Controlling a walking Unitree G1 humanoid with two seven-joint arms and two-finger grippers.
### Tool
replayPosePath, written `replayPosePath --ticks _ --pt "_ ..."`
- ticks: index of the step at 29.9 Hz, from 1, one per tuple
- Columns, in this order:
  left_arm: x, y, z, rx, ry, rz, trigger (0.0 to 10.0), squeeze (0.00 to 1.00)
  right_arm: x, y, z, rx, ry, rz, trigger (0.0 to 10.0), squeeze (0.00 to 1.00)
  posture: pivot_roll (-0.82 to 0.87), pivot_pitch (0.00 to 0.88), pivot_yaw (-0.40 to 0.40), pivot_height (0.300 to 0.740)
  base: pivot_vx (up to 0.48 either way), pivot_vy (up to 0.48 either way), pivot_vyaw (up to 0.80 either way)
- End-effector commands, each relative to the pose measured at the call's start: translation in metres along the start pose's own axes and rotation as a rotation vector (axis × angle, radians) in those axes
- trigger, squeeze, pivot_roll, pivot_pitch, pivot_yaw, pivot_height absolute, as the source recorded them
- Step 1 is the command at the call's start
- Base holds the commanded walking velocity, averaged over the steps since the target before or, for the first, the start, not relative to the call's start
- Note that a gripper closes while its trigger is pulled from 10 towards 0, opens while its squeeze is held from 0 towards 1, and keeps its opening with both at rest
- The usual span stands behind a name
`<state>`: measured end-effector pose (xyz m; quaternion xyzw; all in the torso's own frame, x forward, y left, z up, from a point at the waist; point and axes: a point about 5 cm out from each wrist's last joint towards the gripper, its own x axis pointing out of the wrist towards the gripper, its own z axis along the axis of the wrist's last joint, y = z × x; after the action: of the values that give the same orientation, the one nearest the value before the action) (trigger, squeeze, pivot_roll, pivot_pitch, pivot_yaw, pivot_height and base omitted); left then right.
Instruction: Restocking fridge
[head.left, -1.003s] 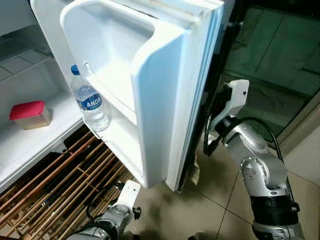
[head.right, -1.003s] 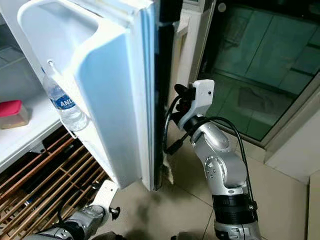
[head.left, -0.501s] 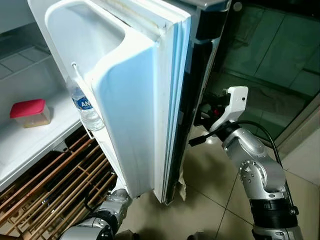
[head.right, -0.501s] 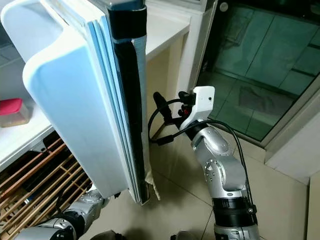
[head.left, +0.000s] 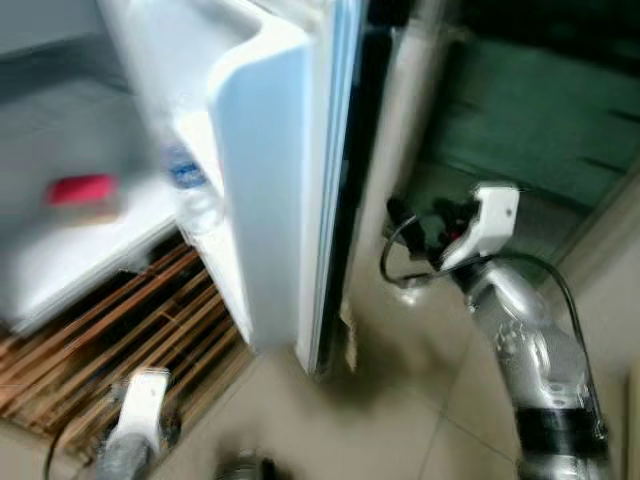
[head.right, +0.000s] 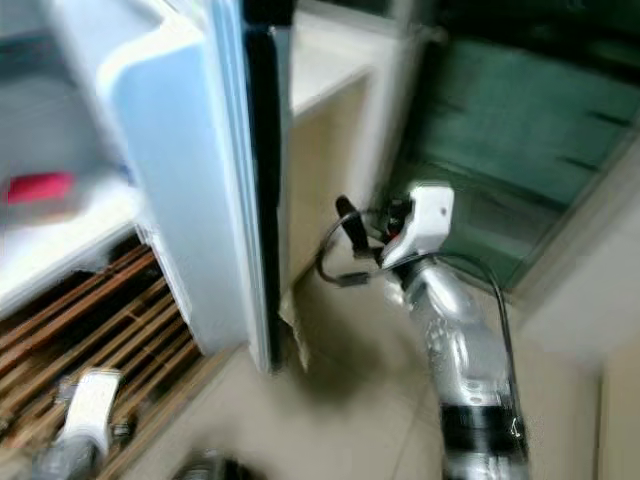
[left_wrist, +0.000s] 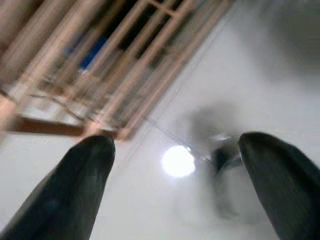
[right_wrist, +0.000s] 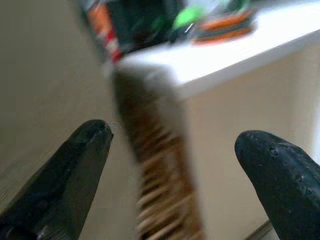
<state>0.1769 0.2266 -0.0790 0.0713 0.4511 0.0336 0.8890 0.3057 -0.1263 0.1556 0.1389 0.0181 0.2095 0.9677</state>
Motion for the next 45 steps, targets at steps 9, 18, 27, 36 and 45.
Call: replayPosePath --ticks 9,18,27,36,45 --pt "-0.003 0.013 -0.008 0.026 0.018 0.003 10.0 0.00 0.054 0.060 -0.009 0.033 0.017 0.178 10.0 0.00 -0.11 0.000 0.015 0.711 0.000 0.000 0.00" --pt "-0.008 0.015 -0.024 0.071 0.046 -0.012 10.0 0.00 0.054 0.120 0.010 0.074 -0.057 0.518 10.0 0.00 -0.06 0.000 0.006 0.711 0.000 0.000 0.00" --pt "-0.001 -0.010 0.053 0.122 -0.325 -0.110 10.0 0.00 0.020 0.000 -0.001 0.055 -0.044 0.007 10.0 0.00 -0.08 0.000 0.000 0.711 0.000 0.000 0.00" --pt "-0.040 -0.039 0.187 0.002 -0.861 -0.148 10.0 0.00 -0.009 -0.022 -0.013 -0.019 -0.014 -0.153 10.0 0.00 -0.11 0.000 0.001 0.711 0.000 0.000 0.00" --pt "-0.126 -0.044 0.278 -0.120 -1.275 -0.209 10.0 0.00 -0.031 -0.041 0.004 -0.172 -0.155 -0.380 10.0 0.00 -0.11 0.000 0.011 0.711 0.000 0.000 0.00"
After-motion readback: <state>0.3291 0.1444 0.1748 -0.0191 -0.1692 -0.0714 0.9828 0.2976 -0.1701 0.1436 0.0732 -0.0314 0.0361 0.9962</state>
